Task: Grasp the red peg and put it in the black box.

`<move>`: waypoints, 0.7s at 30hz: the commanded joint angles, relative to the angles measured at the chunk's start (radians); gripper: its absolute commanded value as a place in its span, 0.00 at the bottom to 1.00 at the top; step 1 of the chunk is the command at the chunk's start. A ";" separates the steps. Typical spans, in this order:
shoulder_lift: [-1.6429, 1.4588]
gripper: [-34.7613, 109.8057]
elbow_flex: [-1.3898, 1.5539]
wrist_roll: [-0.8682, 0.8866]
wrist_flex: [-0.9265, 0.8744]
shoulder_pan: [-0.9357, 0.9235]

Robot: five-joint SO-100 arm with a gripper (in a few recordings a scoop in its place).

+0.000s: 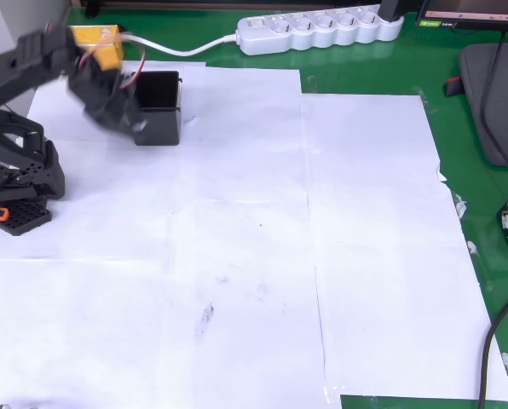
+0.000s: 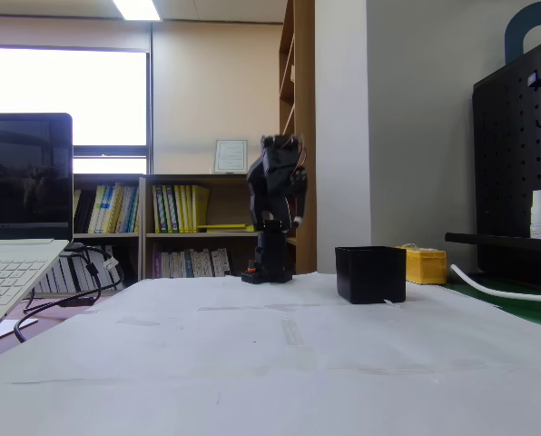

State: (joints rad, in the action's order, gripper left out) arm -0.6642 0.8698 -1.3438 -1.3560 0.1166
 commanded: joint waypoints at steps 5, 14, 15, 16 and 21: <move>0.314 0.24 -0.353 -0.067 0.133 -0.075; 0.663 0.24 -0.781 -0.133 0.265 -0.121; 0.692 0.24 -0.811 -0.146 0.258 -0.121; 0.723 0.24 -0.844 -0.169 0.247 -0.120; 0.818 0.24 -0.930 -0.218 0.152 -0.133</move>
State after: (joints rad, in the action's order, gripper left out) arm 0.0844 0.0215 -1.5278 -1.1106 0.0000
